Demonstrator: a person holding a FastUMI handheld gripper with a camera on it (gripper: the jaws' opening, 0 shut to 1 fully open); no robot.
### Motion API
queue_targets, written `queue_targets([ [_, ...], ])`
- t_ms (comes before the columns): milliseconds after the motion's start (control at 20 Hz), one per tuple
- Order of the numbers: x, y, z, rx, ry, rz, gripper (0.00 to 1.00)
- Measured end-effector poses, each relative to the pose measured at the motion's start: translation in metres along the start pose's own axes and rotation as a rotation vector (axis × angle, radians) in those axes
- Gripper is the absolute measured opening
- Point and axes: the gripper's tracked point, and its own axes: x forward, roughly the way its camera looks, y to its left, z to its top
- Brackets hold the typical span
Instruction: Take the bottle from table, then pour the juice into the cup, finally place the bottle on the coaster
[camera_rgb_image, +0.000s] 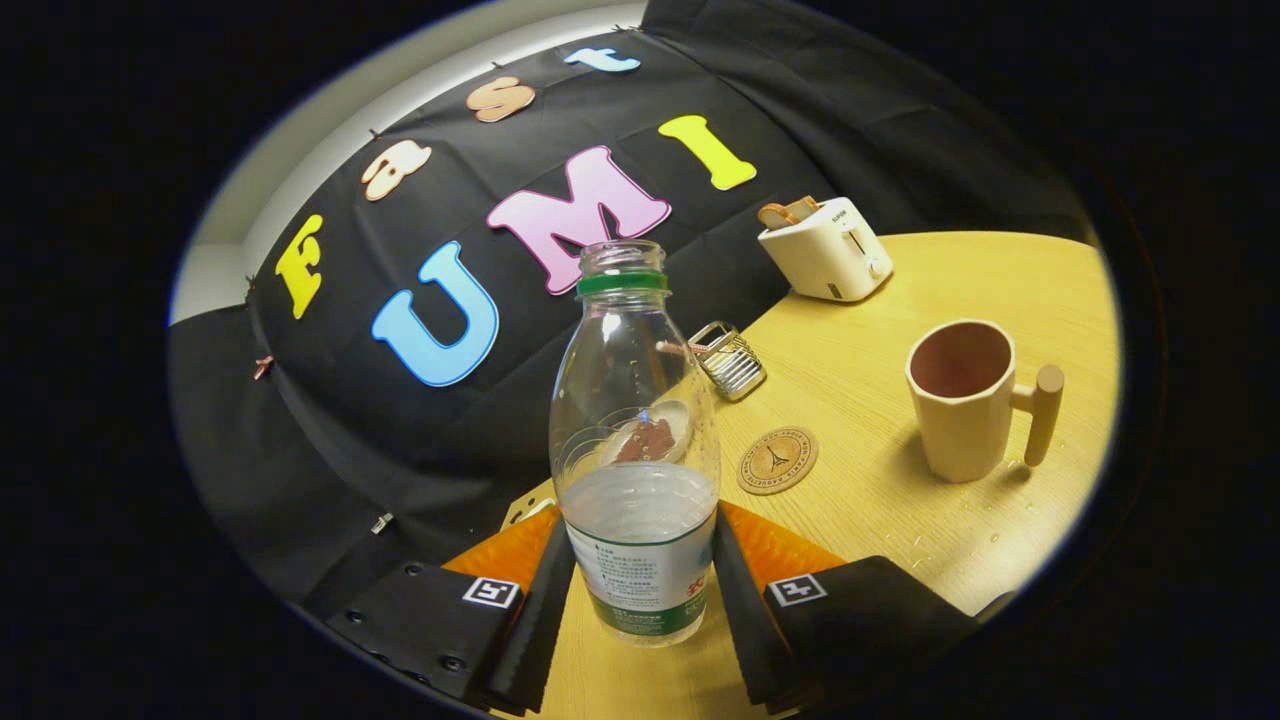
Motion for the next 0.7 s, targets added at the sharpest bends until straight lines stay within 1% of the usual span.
queue_targets([
  [450, 0.000, -0.015, 0.007, 0.240, 0.005, 0.005, 0.74],
  [700, 0.006, -0.020, 0.003, 0.373, 0.029, 0.008, 0.75],
])
